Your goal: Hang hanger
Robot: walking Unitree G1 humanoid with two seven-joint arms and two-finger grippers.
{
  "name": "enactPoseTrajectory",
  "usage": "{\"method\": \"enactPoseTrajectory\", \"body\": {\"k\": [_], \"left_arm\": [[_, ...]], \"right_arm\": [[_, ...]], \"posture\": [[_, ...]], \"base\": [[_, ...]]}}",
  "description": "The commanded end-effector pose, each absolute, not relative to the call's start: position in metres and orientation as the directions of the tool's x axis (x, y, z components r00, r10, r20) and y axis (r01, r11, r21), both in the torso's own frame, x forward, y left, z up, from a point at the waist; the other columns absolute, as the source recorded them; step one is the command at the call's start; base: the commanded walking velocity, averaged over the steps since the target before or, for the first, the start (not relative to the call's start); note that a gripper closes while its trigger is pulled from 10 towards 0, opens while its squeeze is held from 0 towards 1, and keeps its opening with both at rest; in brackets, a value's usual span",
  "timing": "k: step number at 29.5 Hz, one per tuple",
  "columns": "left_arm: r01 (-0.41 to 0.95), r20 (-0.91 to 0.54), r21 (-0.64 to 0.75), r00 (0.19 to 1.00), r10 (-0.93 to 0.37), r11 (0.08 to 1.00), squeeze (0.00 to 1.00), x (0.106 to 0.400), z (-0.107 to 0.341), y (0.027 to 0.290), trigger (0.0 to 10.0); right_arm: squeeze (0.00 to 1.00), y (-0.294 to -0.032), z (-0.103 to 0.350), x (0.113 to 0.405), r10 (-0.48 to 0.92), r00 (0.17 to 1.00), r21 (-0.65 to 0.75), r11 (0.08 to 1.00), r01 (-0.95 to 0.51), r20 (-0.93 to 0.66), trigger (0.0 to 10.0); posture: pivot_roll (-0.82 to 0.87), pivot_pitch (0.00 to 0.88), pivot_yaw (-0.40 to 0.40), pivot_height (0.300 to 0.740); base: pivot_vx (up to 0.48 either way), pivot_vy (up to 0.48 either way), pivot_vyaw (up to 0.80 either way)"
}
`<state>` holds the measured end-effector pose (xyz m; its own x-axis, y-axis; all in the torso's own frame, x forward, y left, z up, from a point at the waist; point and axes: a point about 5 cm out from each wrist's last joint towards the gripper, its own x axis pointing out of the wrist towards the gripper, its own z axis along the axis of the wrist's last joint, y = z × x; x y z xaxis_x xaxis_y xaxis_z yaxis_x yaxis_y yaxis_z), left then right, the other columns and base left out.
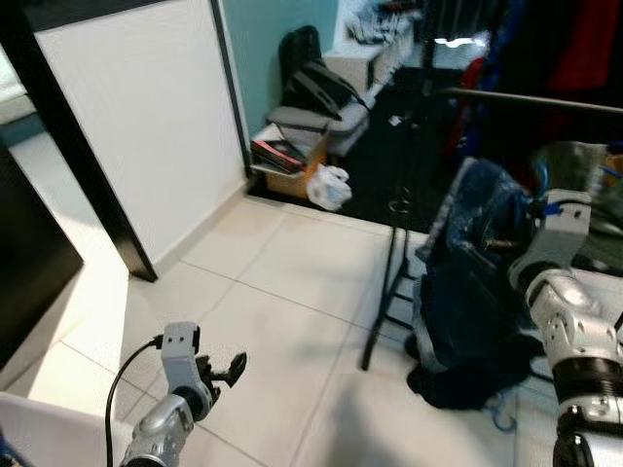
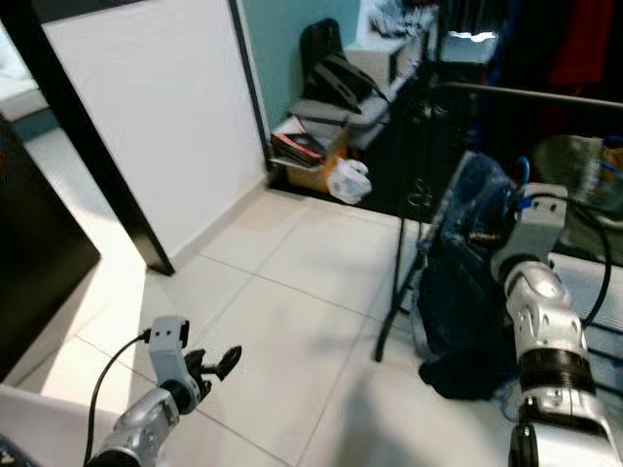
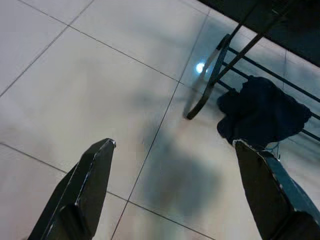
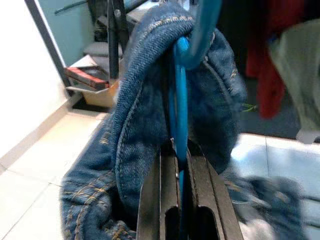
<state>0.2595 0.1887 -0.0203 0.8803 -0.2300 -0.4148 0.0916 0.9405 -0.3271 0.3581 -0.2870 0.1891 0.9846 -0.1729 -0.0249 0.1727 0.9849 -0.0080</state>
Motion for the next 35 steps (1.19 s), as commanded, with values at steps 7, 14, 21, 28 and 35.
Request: {"method": "enactPoseTrajectory", "body": {"k": [7,14,21,28,35], "left_arm": [[0.102,-0.413,-0.32,0.88,-0.236,0.942,0.0,0.261,-0.02,0.188,10.0],[0.102,-0.413,-0.317,0.88,-0.234,0.943,0.0,0.261,-0.02,0.188,10.0],[0.103,-0.417,-0.312,0.879,-0.233,0.945,0.0,0.261,-0.02,0.187,10.0],[0.102,-0.419,-0.311,0.878,-0.232,0.945,0.0,0.261,-0.021,0.187,10.0],[0.103,-0.423,-0.309,0.876,-0.233,0.945,0.0,0.259,-0.022,0.188,10.0]], "right_arm": [[0.0,-0.308,0.205,0.354,-0.288,0.958,-0.019,0.958,0.288,-0.003,10.0],[0.0,-0.309,0.214,0.355,-0.269,0.963,-0.023,0.963,0.269,0.009,10.0],[0.0,-0.285,0.217,0.359,-0.059,0.997,-0.031,0.998,0.058,-0.04,10.0],[0.0,-0.282,0.224,0.358,-0.019,0.999,-0.025,1.0,0.018,-0.047,10.0],[0.0,-0.264,0.227,0.357,0.131,0.987,-0.09,0.986,-0.139,-0.09,10.0]], "posture": [[-0.11,0.0,0.046,0.74],[-0.11,0.0,0.047,0.74],[-0.11,0.0,0.048,0.74],[-0.11,0.0,0.048,0.74],[-0.12,0.0,0.049,0.74]], "base": [[0.374,0.0,-0.8],[0.374,0.0,-0.8],[0.367,0.0,-0.34],[0.355,0.0,0.0],[0.357,0.0,0.0]]}}
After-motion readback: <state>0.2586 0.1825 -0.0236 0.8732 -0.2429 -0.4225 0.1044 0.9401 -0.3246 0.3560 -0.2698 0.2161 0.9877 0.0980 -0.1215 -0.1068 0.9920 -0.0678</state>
